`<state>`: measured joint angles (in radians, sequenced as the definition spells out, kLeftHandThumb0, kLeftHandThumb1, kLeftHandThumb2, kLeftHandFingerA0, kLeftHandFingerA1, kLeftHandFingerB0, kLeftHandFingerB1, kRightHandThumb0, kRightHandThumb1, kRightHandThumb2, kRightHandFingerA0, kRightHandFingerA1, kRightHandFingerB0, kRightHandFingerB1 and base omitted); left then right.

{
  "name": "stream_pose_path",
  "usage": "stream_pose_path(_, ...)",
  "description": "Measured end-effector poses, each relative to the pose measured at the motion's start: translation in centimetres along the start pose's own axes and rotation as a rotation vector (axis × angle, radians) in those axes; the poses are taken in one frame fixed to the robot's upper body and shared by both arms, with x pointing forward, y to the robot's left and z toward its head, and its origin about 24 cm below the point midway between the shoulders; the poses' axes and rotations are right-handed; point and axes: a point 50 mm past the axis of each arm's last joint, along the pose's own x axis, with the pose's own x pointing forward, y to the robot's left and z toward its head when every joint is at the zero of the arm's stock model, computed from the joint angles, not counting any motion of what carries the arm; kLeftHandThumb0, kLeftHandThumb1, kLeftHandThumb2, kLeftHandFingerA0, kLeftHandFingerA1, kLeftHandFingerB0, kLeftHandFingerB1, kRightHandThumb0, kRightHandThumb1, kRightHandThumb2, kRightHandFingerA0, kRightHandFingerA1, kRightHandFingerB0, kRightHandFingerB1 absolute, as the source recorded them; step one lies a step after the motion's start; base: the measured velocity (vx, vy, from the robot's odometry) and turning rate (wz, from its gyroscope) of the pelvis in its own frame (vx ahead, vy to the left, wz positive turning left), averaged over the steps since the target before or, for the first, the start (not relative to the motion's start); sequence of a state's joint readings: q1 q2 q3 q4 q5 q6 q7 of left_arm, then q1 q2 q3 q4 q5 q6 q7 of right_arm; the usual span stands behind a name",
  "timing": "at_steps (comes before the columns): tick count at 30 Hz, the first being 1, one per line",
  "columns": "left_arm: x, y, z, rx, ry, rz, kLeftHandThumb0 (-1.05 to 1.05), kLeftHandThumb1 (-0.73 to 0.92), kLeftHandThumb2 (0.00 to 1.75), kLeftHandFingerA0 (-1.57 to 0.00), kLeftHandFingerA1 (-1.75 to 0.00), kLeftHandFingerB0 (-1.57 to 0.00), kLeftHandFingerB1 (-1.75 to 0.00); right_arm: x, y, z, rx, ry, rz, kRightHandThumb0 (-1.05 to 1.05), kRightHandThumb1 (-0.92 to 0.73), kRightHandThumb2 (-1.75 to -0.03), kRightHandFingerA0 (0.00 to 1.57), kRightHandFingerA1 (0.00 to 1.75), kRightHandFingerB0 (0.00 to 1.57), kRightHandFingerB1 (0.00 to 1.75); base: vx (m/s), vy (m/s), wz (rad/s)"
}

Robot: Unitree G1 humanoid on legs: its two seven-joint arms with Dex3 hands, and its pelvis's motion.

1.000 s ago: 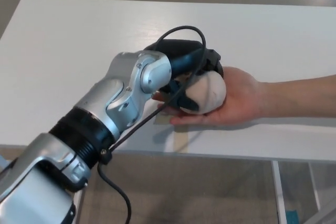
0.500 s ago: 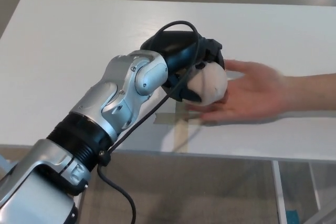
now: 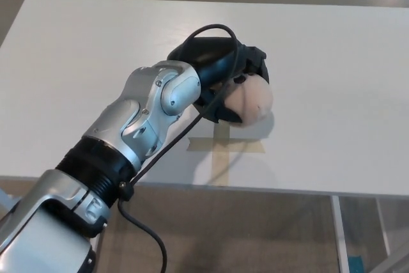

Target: Use the left hand to take the pink dumpling toy on a person's hand and put it on the desk.

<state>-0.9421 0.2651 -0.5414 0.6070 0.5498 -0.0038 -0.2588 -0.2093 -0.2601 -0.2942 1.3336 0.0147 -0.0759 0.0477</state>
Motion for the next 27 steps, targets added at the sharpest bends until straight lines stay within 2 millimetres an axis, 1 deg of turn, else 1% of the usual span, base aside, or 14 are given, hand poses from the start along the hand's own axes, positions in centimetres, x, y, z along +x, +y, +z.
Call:
stream_pose_path(4,0.0,0.1,0.0,-0.002,-0.006,0.006,-0.25,0.76,0.65,-0.68,-1.54,-0.70,-1.02,0.0,0.0,0.0,0.000,0.000,0.001,-0.46,-0.56,-0.57,0.64,0.46,0.58,0.43,0.00,0.000,0.00)
stream_pose_path(7,-0.4,1.0,0.6,0.007,-0.041,0.038,-0.24,0.75,0.64,-0.67,-1.55,-0.69,-1.03,0.0,0.0,0.0,0.001,0.000,0.001,-0.46,-0.56,-0.57,0.64,0.46,0.58,0.43,0.00,0.000,0.00)
stream_pose_path(9,-0.8,2.0,1.1,0.019,-0.074,0.071,-0.25,0.75,0.64,-0.67,-1.56,-0.71,-0.97,0.0,0.0,0.0,0.002,0.000,0.001,-0.46,-0.56,-0.57,0.64,0.46,0.55,0.42,0.00,0.000,0.00)
stream_pose_path(10,-1.1,2.6,1.3,0.024,-0.093,0.095,-0.25,0.75,0.64,-0.67,-1.55,-0.78,-0.85,0.0,0.0,0.0,0.002,0.000,0.001,-0.46,-0.56,-0.57,0.65,0.46,0.55,0.42,0.00,0.000,0.00)
stream_pose_path(12,-1.5,3.4,1.5,0.027,-0.115,0.125,-0.25,0.75,0.64,-0.67,-1.55,-0.78,-0.85,0.0,0.0,0.1,0.002,-0.001,0.001,-0.46,-0.56,-0.57,0.65,0.46,0.55,0.42,0.00,0.000,0.00)
stream_pose_path(13,-2.5,5.1,1.6,0.034,-0.152,0.190,-0.27,0.75,0.65,-0.70,-1.54,-0.80,-0.53,0.0,0.0,0.1,0.002,-0.001,0.001,-0.46,-0.56,-0.57,0.65,0.46,0.55,0.42,0.00,0.000,0.00)
stream_pose_path(15,-3.0,6.1,1.6,0.041,-0.171,0.224,-0.26,0.75,0.65,-0.72,-1.51,-0.72,-0.49,0.0,0.0,0.1,0.002,-0.001,0.000,-0.46,-0.56,-0.57,0.65,0.46,0.57,0.43,0.00,0.000,0.00)
stream_pose_path(19,-4.8,8.8,0.6,0.029,-0.191,0.330,-0.27,0.75,0.66,-0.75,-1.48,-0.77,-0.52,0.0,0.1,0.1,0.004,-0.002,0.000,-0.46,-0.56,-0.57,0.65,0.46,0.57,0.43,0.00,0.000,0.00)
stream_pose_path(20,-5.1,9.2,0.3,0.026,-0.189,0.348,-0.27,0.73,0.65,-0.79,-1.40,-0.84,-0.59,0.0,0.0,0.1,0.004,-0.002,0.000,-0.46,-0.57,-0.57,0.65,0.46,0.59,0.44,0.00,0.000,0.00)
stream_pose_path(22,-6.0,10.2,-0.7,0.022,-0.178,0.385,-0.25,0.75,0.63,-0.80,-1.32,-0.85,-0.63,0.0,0.1,0.1,0.004,-0.003,0.000,-0.46,-0.57,-0.57,0.65,0.46,0.59,0.44,0.00,0.000,0.00)
stream_pose_path(23,-6.3,10.7,-1.3,0.020,-0.166,0.399,-0.24,0.75,0.63,-0.83,-1.21,-0.84,-0.65,0.0,0.1,0.1,0.004,-0.003,0.000,-0.46,-0.58,-0.57,0.64,0.46,0.59,0.44,0.00,0.000,0.00)
stream_pose_path(24,-6.5,10.9,-1.6,0.020,-0.157,0.405,-0.24,0.75,0.63,-0.83,-1.21,-0.84,-0.65,0.0,0.1,0.1,0.004,-0.003,0.000,-0.46,-0.58,-0.57,0.64,0.46,0.59,0.44,0.00,0.000,0.00)
stream_pose_path(25,-7.0,11.4,-2.5,0.018,-0.133,0.418,-0.24,0.74,0.62,-0.85,-1.14,-0.85,-0.63,0.0,0.1,0.1,0.004,-0.002,0.000,-0.46,-0.58,-0.57,0.64,0.46,0.58,0.43,0.00,0.000,0.00)
stream_pose_path(27,-7.8,12.0,-4.1,0.015,-0.087,0.434,-0.24,0.74,0.62,-0.85,-1.14,-0.84,-0.60,0.0,0.0,0.1,0.005,-0.002,-0.001,-0.46,-0.58,-0.57,0.64,0.46,0.58,0.43,0.00,0.000,0.00)
